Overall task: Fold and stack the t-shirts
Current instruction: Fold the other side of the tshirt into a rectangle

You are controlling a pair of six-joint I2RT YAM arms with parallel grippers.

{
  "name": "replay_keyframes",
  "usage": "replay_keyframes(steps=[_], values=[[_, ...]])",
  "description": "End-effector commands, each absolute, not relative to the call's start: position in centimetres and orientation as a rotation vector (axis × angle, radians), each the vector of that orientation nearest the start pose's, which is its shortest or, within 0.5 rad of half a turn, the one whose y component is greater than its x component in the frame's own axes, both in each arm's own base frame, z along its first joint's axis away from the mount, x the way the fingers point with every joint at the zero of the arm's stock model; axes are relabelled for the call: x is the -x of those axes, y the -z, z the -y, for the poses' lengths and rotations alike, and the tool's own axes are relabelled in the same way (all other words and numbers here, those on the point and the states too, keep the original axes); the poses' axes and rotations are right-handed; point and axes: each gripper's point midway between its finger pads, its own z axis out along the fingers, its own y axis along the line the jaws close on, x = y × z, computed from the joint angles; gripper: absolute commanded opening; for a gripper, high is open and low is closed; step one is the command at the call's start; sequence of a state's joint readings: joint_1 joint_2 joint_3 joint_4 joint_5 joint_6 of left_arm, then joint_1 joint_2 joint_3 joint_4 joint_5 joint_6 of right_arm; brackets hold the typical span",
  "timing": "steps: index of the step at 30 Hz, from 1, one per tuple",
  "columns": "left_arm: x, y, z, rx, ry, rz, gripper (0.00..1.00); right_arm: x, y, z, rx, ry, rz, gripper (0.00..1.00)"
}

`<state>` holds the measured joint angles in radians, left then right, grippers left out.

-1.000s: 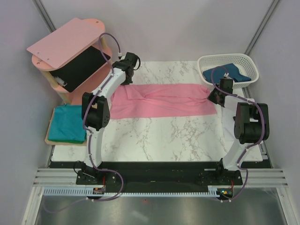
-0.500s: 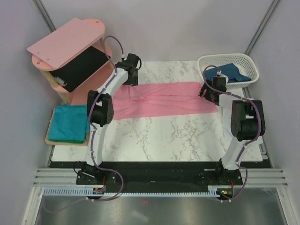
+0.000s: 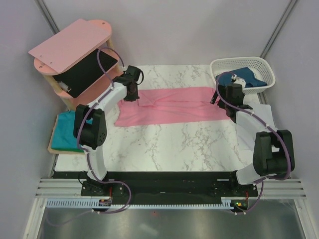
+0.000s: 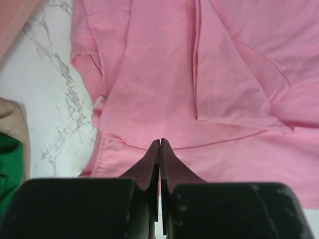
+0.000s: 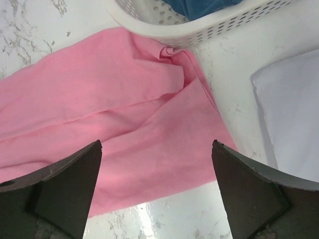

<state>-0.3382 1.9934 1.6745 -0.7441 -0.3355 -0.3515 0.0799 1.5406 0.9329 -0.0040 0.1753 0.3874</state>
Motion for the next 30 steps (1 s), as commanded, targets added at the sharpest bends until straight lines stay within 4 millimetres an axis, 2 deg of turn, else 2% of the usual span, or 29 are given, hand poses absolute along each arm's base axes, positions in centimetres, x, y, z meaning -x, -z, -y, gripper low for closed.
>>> replay_keyframes(steps=[1, 5, 8, 13, 17, 25, 30], values=[[-45.7, -10.4, 13.9, 0.197, 0.085, -2.481, 0.02, -41.7, -12.8, -2.0, -0.403, -0.072, -2.087, 0.98], [-45.0, -7.5, 15.3, 0.210, 0.220, -2.556, 0.02, -40.9, -12.9, -1.8, -0.397, -0.058, -2.102, 0.98], [-45.4, -6.9, 15.7, 0.213, 0.254, -2.549, 0.02, -40.6, -13.0, -1.8, -0.389, -0.057, -2.105, 0.98], [-45.9, -6.5, 15.8, 0.214, 0.275, -2.547, 0.07, -40.3, -12.9, -1.8, -0.386, -0.061, -2.111, 0.98], [-46.5, -6.1, 15.7, 0.214, 0.269, -2.550, 0.02, -40.3, -12.6, -1.9, -0.387, -0.067, -2.120, 0.98], [-47.1, -4.5, 15.7, 0.225, 0.271, -2.572, 0.02, -40.3, -12.5, -1.8, -0.390, -0.059, -2.121, 0.98], [-48.7, -5.0, 16.1, 0.221, 0.296, -2.526, 0.02, -40.1, -12.2, -1.9, -0.387, -0.057, -2.129, 0.98]])
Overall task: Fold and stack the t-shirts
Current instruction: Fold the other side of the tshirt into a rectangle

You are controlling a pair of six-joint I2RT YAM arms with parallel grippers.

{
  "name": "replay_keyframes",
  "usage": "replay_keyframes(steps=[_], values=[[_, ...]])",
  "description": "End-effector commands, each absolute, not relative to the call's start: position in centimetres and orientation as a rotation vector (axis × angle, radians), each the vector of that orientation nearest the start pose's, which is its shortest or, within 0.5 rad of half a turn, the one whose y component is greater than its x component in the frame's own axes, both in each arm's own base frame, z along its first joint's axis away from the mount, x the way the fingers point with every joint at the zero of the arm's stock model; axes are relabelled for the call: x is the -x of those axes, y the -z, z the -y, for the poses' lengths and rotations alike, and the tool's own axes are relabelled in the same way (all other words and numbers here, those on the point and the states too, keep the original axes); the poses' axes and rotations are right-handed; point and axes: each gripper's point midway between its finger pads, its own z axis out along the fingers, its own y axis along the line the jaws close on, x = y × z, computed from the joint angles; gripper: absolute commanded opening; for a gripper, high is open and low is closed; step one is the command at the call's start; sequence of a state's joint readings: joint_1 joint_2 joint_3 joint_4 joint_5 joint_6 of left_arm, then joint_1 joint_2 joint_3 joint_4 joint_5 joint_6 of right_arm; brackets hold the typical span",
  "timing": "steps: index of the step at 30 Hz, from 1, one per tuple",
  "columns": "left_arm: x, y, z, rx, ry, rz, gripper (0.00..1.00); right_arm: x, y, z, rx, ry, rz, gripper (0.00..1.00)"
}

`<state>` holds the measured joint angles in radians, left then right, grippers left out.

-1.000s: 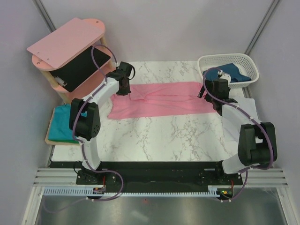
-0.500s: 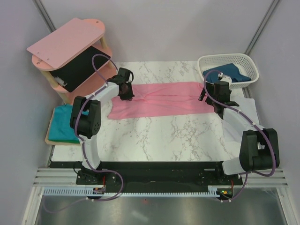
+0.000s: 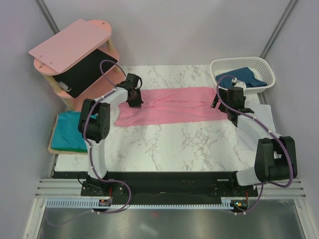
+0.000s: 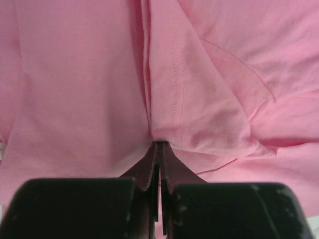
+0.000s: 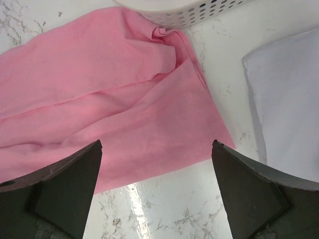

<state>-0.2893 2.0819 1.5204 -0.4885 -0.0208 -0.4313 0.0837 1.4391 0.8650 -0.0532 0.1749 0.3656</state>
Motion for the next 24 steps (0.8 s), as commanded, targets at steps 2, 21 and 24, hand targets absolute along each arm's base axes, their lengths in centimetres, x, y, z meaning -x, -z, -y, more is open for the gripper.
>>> replay_keyframes(steps=[2, 21, 24], values=[[-49.3, -5.7, 16.9, 0.206, 0.339, -2.509, 0.02, -40.1, -11.9, -1.9, -0.384, -0.058, -2.135, 0.98], [-55.5, -11.5, 21.6, 0.088, 0.584, -2.319, 0.02, -40.0, -10.4, -1.7, -0.371, -0.032, -2.166, 0.98], [-53.2, -13.2, 20.0, 0.088, 0.531, -2.296, 0.02, -39.9, -10.5, -1.8, -0.370, -0.040, -2.164, 0.98]])
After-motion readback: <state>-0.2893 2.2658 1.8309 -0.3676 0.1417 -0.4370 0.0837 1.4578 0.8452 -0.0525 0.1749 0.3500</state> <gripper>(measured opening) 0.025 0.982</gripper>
